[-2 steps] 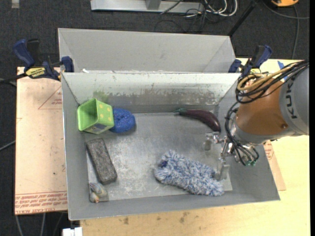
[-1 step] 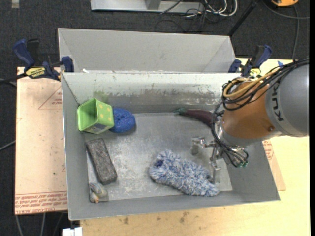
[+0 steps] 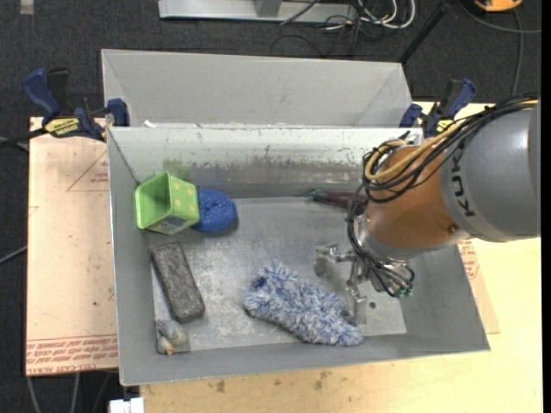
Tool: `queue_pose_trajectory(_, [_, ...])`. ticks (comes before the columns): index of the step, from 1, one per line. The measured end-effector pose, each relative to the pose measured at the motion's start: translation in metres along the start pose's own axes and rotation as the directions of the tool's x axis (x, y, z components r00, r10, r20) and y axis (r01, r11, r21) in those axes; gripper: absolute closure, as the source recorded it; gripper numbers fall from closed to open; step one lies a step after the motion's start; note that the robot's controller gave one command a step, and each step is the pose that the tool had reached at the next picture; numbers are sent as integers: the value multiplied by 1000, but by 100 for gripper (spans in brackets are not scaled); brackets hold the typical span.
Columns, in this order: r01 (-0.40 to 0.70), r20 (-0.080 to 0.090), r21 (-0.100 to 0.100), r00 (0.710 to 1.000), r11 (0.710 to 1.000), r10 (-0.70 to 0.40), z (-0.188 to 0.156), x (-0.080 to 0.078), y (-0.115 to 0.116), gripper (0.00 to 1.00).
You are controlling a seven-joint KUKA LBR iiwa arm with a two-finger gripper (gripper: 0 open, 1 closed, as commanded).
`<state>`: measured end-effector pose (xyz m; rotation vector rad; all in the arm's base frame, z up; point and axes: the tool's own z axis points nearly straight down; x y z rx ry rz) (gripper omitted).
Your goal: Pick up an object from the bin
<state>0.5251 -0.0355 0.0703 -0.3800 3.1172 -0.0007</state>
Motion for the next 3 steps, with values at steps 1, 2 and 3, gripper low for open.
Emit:
queue_pose_trajectory(1, [-95,0,-1,996,996,95,0,17,48,100])
queue_pose_trajectory(2, [-95,0,-1,996,996,95,0,17,48,100])
queue_pose_trajectory(3, [-123,4,0,992,992,123,-137,3,43,100])
